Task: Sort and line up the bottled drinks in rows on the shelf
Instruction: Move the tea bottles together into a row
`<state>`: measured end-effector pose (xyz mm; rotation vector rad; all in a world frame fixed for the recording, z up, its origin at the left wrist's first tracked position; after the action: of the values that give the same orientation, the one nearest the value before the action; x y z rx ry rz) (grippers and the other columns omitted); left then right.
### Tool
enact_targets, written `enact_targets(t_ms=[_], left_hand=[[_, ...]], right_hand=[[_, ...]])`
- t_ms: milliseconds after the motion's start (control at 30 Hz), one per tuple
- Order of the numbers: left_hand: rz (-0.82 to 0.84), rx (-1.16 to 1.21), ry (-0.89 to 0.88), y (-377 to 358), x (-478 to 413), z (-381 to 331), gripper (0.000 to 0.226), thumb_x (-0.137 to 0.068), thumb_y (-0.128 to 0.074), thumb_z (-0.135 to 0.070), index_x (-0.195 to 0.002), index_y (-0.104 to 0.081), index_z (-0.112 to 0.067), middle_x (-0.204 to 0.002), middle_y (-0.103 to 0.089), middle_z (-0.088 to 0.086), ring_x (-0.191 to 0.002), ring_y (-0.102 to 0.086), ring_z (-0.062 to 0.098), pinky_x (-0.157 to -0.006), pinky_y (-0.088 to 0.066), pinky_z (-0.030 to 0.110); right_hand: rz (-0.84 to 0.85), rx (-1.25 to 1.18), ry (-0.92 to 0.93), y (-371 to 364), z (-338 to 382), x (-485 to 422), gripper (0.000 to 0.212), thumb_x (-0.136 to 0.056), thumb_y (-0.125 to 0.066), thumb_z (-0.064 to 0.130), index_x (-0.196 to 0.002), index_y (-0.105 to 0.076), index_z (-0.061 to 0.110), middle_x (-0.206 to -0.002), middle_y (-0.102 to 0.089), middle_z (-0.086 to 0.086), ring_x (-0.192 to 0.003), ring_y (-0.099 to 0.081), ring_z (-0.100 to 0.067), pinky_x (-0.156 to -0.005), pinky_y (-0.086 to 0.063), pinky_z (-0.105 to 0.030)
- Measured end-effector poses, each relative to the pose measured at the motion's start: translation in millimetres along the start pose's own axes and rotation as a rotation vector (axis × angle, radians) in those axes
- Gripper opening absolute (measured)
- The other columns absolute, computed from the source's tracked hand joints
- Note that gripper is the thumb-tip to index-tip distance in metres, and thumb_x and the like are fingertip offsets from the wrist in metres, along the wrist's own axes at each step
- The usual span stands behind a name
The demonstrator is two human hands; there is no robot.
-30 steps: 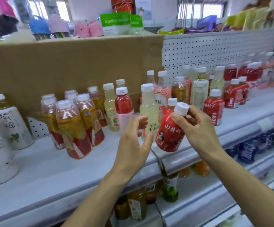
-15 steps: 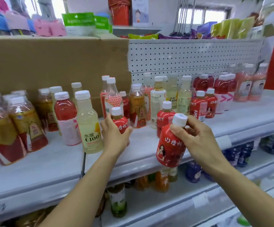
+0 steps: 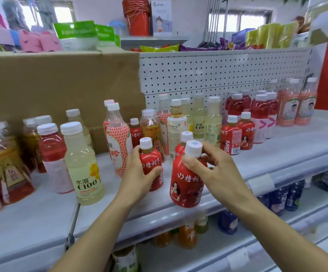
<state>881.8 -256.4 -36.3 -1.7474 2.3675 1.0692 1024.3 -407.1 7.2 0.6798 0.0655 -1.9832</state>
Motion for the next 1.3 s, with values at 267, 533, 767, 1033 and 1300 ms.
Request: enact_targets(t_ms=[267,533,767,1033,1300], left_hand=[[0.0,-0.151,-0.067,4,-10,8,0.084,-0.084,-0.073,-0.041,-0.151,-0.025,-0.026,-0.146,-0.041,0.0,-0.131,-0.046,0.02,-0.107,-0.042,0.041],[0.017,-0.116,-0.061,6,-8,12,0.082,-0.087,-0.07,-0.04,-0.153,-0.021,-0.031,-0.146,-0.036,-0.002,-0.131,-0.041,0.015,-0.109,-0.038,0.035],[-0.02,-0.21,0.044,8,-4,15,0.089,-0.09,-0.07,-0.032,-0.154,-0.009,-0.043,-0.127,-0.026,-0.01,-0.132,-0.035,0.016,-0.116,-0.035,0.042],[-0.096,-0.219,0.106,0,11,4,0.093,-0.092,-0.068,-0.022,-0.157,-0.002,-0.036,-0.151,-0.017,-0.009,-0.136,-0.035,0.012,-0.116,-0.031,0.029],[-0.265,-0.285,-0.065,41,18,-35,0.058,-0.09,-0.067,-0.031,-0.143,-0.042,-0.026,-0.129,-0.046,-0.012,-0.117,-0.05,0.004,-0.099,-0.052,0.036]], right_hand=[[-0.025,0.011,0.047,-24,-7,-24,0.022,-0.086,-0.071,0.035,-0.107,-0.066,0.033,-0.1,-0.068,0.018,-0.095,-0.063,0.0,-0.079,-0.051,-0.016],[-0.03,0.199,0.064,-34,-27,-43,0.027,-0.085,-0.07,0.042,-0.109,-0.062,0.034,-0.103,-0.062,0.02,-0.101,-0.058,-0.003,-0.089,-0.051,-0.034],[-0.047,0.449,0.101,-39,-32,-65,0.038,-0.087,-0.063,0.051,-0.12,-0.059,0.031,-0.113,-0.051,0.013,-0.111,-0.044,-0.009,-0.085,-0.036,-0.028],[0.16,0.632,0.167,-39,-21,-72,0.055,-0.096,-0.053,0.046,-0.141,-0.033,0.023,-0.143,-0.042,0.004,-0.13,-0.038,-0.017,-0.092,-0.041,-0.036],[0.216,0.531,0.428,-36,29,-110,0.042,-0.096,-0.057,0.039,-0.133,-0.049,0.021,-0.13,-0.051,0.003,-0.122,-0.042,-0.013,-0.097,-0.038,-0.027]])
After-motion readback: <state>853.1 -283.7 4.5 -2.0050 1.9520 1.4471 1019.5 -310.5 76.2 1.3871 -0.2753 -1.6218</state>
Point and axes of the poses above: each hand's wrist, its own x-axis away from the middle knuckle, its own y-axis out of the back of the hand, z = x × y, the point moved 6 cm from there along -x, towards the middle knuckle
